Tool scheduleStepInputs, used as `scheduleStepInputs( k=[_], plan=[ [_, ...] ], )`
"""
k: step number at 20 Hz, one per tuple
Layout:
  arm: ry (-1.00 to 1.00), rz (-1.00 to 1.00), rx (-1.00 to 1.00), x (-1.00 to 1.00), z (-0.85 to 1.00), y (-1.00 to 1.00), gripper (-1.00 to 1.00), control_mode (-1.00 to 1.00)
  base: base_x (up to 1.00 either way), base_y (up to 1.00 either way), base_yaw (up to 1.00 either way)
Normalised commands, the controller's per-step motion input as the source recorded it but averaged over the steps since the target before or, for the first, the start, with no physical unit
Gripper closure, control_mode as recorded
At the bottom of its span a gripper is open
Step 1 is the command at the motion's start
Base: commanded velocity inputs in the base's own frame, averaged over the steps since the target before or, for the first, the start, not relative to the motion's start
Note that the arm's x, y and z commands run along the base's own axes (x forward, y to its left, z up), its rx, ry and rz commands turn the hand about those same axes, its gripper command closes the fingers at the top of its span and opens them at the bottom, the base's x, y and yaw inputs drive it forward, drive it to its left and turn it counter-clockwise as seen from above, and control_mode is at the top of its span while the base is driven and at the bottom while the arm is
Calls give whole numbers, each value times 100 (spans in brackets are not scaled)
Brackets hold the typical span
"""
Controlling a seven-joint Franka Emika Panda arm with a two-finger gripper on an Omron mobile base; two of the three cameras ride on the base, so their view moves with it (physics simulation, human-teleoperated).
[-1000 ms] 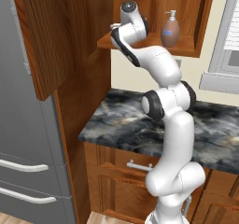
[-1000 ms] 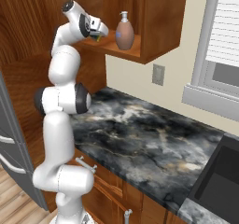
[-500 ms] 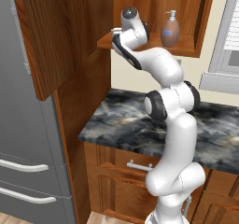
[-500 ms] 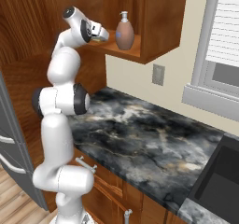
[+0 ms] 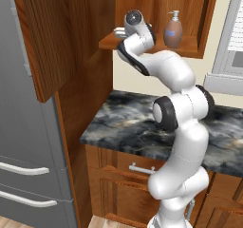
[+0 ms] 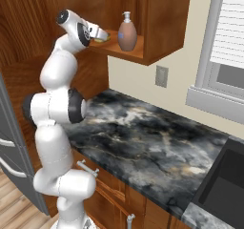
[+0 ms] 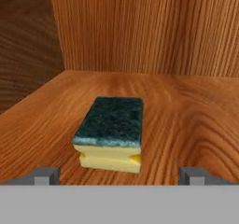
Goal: Pick up the sponge and soap dispenser from the sink, and place them back in the cabinet, and close the cabinet door.
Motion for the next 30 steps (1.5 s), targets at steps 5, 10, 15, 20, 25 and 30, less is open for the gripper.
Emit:
scheduleStepInputs(
  k=[5, 10, 15, 20, 25, 30],
  plan=[
    [-3, 0, 0, -65, 34, 0, -100, -100, 0, 0, 0],
    [-4, 0, 0, -79, 37, 0, -100, -100, 0, 0, 0],
    [-5, 0, 0, -100, 28, 0, -100, -100, 0, 0, 0],
    [-7, 0, -1, -100, 12, 0, -100, -100, 0, 0, 0],
    [-9, 0, -3, -100, 0, 2, -100, -100, 0, 0, 0],
    [-11, 0, -4, -100, 0, 14, -100, -100, 0, 0, 0]
  ],
)
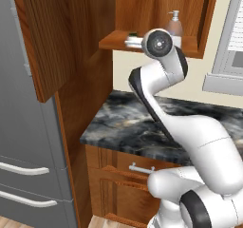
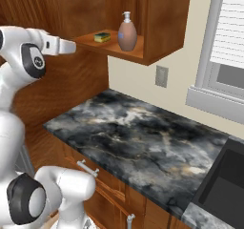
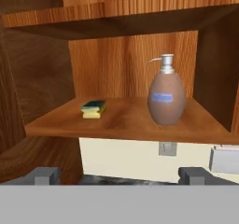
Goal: Pick up the sponge and soap dispenser from the sink, and place them back in the cabinet, and close the cabinet door.
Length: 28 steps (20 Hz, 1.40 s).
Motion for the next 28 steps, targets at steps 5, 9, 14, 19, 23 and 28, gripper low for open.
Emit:
scheduleStepInputs(
  k=[5, 9, 14, 19, 23, 28],
  plan=[
    [-10, 0, -6, -99, 0, 22, -100, -100, 0, 0, 0],
    [-10, 0, -3, -87, 11, 13, -100, -100, 0, 0, 0],
    [-6, 0, -1, -65, 21, 0, -100, -100, 0, 0, 0],
    [-3, 0, 0, -65, 21, 4, -100, -100, 0, 0, 0],
    [-3, 0, 0, -63, 8, 20, -100, -100, 0, 0, 0],
    [-4, 0, 0, -59, 0, 38, -100, -100, 0, 0, 0]
  ],
)
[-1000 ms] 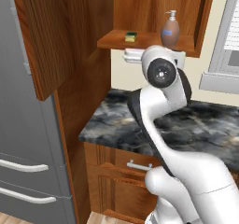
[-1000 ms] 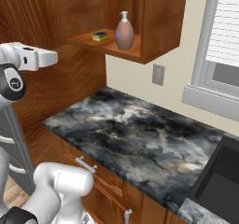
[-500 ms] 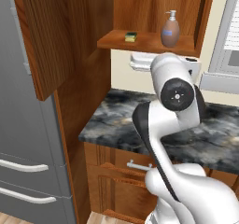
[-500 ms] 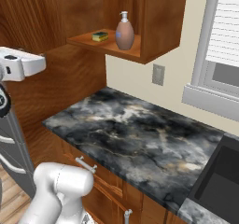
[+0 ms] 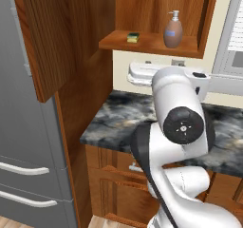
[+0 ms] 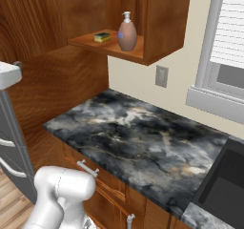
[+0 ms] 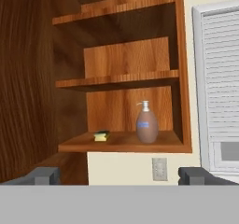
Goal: Pick up the sponge and soap dispenser from the sink, and place them back in the cabinet, and close the cabinet door.
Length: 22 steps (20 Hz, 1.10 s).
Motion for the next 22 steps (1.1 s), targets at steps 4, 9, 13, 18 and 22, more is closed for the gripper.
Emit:
scheduleStepInputs(
  k=[4, 9, 13, 18, 22],
  plan=[
    [-6, 0, -1, -60, 0, 37, -100, -100, 0, 0, 0],
    [-8, 0, -2, -56, 0, 36, -100, -100, 0, 0, 0],
    [-6, 0, 0, -55, 7, 34, -100, -100, 0, 0, 0],
    [-1, 0, 0, -35, 8, 39, -100, -100, 0, 0, 0],
    [0, 0, 0, -6, 3, 37, -100, -100, 0, 0, 0]
  ],
)
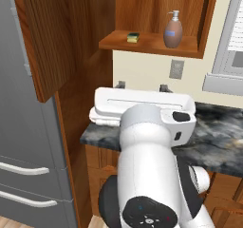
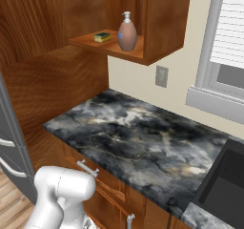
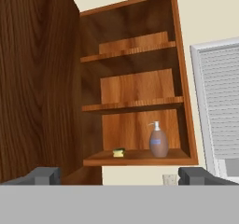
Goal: Pick up the sponge and soap dispenser from the sink, and place them back in the cabinet, and close the cabinet door.
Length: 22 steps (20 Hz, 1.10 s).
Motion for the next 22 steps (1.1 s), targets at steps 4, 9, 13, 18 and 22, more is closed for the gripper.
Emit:
scheduleStepInputs(
  k=[4, 9, 13, 18, 22],
  plan=[
    [0, 0, 0, 0, 0, 41, -100, -100, 0, 0, 0],
    [0, 0, 0, 0, 0, 43, -100, -100, 0, 0, 0],
    [0, 0, 0, 0, 0, 39, -100, -100, 0, 0, 0],
    [0, 0, 0, 0, 0, 37, -100, -100, 0, 0, 0],
    [0, 0, 0, 0, 0, 35, -100, -100, 0, 0, 0]
  ],
)
